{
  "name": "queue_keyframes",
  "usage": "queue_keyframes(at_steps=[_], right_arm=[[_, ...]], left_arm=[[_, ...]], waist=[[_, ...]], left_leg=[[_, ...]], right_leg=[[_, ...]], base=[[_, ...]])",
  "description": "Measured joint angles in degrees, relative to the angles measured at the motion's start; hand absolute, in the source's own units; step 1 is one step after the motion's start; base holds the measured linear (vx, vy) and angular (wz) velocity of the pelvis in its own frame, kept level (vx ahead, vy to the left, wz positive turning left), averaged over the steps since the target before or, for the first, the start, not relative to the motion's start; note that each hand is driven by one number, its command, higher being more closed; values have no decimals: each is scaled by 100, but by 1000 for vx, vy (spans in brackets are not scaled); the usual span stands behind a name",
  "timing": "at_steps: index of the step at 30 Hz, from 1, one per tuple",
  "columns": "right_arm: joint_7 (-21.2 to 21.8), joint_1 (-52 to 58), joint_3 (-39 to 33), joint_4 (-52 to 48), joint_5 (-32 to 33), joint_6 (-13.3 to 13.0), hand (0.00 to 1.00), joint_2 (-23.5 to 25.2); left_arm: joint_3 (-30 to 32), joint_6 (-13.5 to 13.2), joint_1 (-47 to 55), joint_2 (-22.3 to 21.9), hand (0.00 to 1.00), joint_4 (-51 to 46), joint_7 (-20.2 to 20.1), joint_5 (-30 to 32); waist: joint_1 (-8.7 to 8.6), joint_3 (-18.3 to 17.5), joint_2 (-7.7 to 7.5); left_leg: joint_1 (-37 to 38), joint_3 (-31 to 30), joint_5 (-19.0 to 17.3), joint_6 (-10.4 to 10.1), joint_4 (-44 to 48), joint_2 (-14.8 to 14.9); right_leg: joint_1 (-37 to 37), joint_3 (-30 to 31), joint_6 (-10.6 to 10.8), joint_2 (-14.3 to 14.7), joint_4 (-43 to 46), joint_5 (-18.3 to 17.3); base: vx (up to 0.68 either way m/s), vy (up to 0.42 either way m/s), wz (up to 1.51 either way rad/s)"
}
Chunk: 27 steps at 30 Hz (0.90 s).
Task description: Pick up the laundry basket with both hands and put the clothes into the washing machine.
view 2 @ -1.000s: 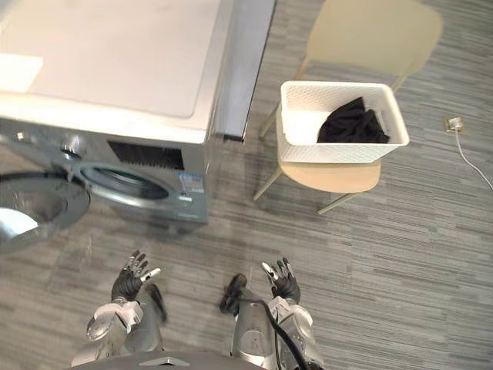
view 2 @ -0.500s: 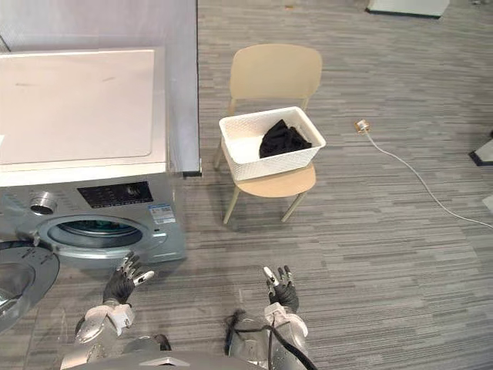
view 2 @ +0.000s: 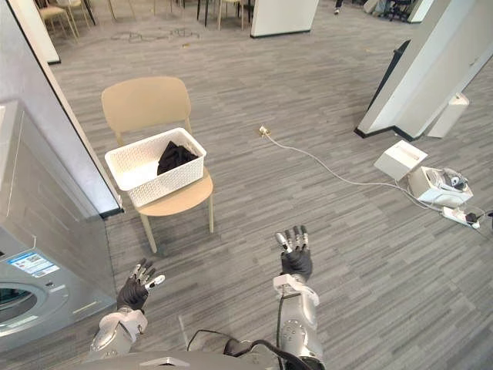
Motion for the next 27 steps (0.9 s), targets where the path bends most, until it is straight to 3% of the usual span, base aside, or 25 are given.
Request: queue_keyframes(at_steps=[1, 3, 6, 7, 9, 10, 11, 12, 13, 14, 15, 16, 18, 19, 21, 23, 25, 27], right_arm=[[3, -34, 11, -112, -1, -27, 0, -67], [7, -303, 78, -245, -1, -72, 0, -209], [3, -686, 140, -243, -3, -72, 0, -253], [-4, -897, 231, -240, -4, -74, 0, -275], [-37, -1286, 335, -217, -7, -83, 0, -300], [-65, -1508, 391, -195, -5, -109, 0, -326], [-114, -1603, 450, -182, -4, -111, 0, -323], [-169, -1727, 572, -143, -5, -114, 0, -343], [-166, -1768, 792, -54, -14, -127, 0, -336], [-158, -1778, 933, 18, -40, -127, 0, -335], [-159, -1753, 1153, 191, -225, -89, 0, -260], [-151, -1745, 1313, 370, -377, -17, 0, -117], [-148, -1721, 1384, 611, -678, 187, 0, 63], [-144, -1723, 1389, 623, -847, 246, 0, 63], [-109, -1738, 1398, 608, -1049, 254, 0, 57], [-3, -1715, 1402, 456, -1145, 282, 0, -9], [15, -1704, 1384, 261, -1482, 295, 0, -200], [14, -1635, 1301, 171, -1837, 304, 0, -346]], left_arm=[[-1, 2, 78, -23, 0, -16, -14, 0], [5, 18, 372, -30, 0, -192, -19, -2], [13, 26, 435, 11, 0, -424, -21, -5], [3, 25, 399, -10, 0, -475, -22, -5], [2, 27, 321, -44, 0, -502, -18, -4], [8, 35, 293, -71, 0, -582, -11, -4], [9, 37, 294, -82, 0, -631, -8, -4], [38, 39, 305, -122, 0, -683, 4, -5], [185, 58, 339, -227, 0, -661, 31, -10], [272, 60, 382, -291, 0, -657, 43, -24], [386, 62, 438, -290, 0, -605, 47, -69], [452, 66, 392, -218, 0, -502, 63, -109], [439, 109, 264, -9, 0, -382, 138, -114], [438, 105, 232, 16, 0, -413, 157, -104], [449, 54, 221, 51, 0, -448, 170, -91], [447, 38, 207, 107, 0, -429, 175, -59], [420, 34, 156, 101, 0, -405, 151, -47], [406, 32, 114, 114, 0, -213, 131, 34]], waist=[[20, 3, 14], [144, 39, 89], [361, 62, 104], [366, 56, 107], [427, 38, 124], [485, 17, 153], [546, -1, 165], [725, -47, 156], [837, -76, 124], [839, -85, 126], [835, -138, 88], [768, -116, -45], [672, -119, -207], [661, -111, -196], [673, -108, -182], [553, -91, -152], [475, -103, -174], [446, -133, -231]], left_leg=[[-166, -179, -323, -100, 231, -263], [-575, -464, -1156, -539, 385, -1170], [-969, -183, -1675, -818, -635, -2143], [-1038, 112, -1688, -853, -1324, -2493], [-1050, 771, -1565, -877, -2350, -2859], [-1039, 1099, -1415, -729, -2859, -3021], [-1036, 1144, -1372, -657, -2997, -3092], [-989, 1083, -1308, -520, -3065, -3193], [-824, 808, -1164, -178, -3141, -3344], [-745, 697, -1095, 41, -3147, -3392], [-550, 708, -1226, 118, -2999, -3403], [-396, 592, -1454, 62, -2804, -3449], [-45, 223, -1581, 90, -2741, -3586], [244, -52, -1605, 66, -2867, -3617], [629, -391, -1603, 31, -3162, -3643], [838, -929, -1560, -51, -3357, -3646], [857, -1397, -1579, -244, -3451, -3637], [869, -1837, -1666, -400, -3405, -3657]], right_leg=[[55, 35, -29, 9, -49, -5], [208, 156, -146, 100, -248, 2], [402, 71, -234, 232, -561, -24], [483, -21, -213, 235, -713, -38], [599, -133, -70, 248, -923, -69], [721, -199, 62, 296, -1034, -89], [779, -201, 94, 319, -1034, -107], [890, -181, 280, 302, -944, -252], [859, -155, 533, 161, -382, -546], [694, -151, 711, 53, 219, -736], [120, -116, 1040, -317, 1981, -953], [-386, -137, 1261, -698, 3619, -706], [-660, -258, 1273, -1117, 5015, -539], [-672, -385, 1071, -1255, 5241, -533], [-708, -541, 830, -1291, 5055, -601], [-871, -643, 567, -1252, 4075, -759], [-1129, -257, 542, -1028, 2459, -699], [-1208, 349, 608, -850, 1144, -303]], base=[[103, -244, -36], [122, -157, -31], [226, -123, 4], [244, -81, 34], [285, -50, 36], [330, -39, 30], [384, -16, 11], [421, 20, -15], [435, 43, -19], [446, 94, -11], [578, 107, 17], [486, 89, 36], [549, 16, 84], [567, -7, 94], [353, -42, 84], [325, -129, 126], [340, -214, 140], [262, -222, 138]])
